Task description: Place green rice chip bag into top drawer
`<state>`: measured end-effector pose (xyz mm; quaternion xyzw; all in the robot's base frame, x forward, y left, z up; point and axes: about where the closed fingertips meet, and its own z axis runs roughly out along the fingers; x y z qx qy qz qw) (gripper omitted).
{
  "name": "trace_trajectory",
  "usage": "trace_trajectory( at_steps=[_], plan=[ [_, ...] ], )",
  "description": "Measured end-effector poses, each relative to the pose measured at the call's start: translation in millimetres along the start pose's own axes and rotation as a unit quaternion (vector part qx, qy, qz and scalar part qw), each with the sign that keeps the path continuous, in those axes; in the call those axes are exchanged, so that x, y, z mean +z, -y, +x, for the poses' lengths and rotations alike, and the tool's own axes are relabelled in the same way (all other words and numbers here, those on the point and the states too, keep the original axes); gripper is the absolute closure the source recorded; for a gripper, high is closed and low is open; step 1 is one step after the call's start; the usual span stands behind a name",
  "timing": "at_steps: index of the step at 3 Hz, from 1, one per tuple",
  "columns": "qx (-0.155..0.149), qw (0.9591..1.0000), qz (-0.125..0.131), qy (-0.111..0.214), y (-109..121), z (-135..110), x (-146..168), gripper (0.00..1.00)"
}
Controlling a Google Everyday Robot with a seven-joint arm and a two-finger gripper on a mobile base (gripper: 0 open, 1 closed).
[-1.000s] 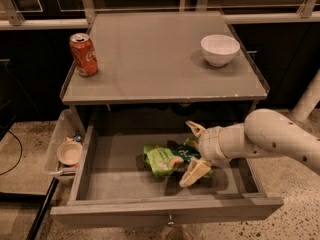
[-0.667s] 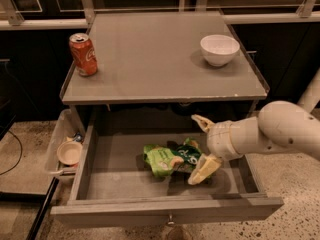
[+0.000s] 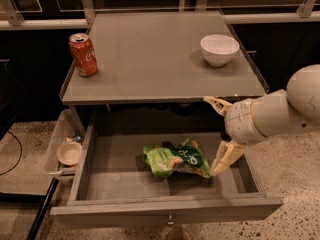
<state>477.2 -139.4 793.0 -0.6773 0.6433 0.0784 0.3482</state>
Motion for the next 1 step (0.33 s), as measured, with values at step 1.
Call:
trace_trajectory(
  at_steps=[1],
  plan=[
    [-0.030, 0.9992, 0.018, -0.021, 26.4, -2.5, -37.2, 0.00]
  ],
)
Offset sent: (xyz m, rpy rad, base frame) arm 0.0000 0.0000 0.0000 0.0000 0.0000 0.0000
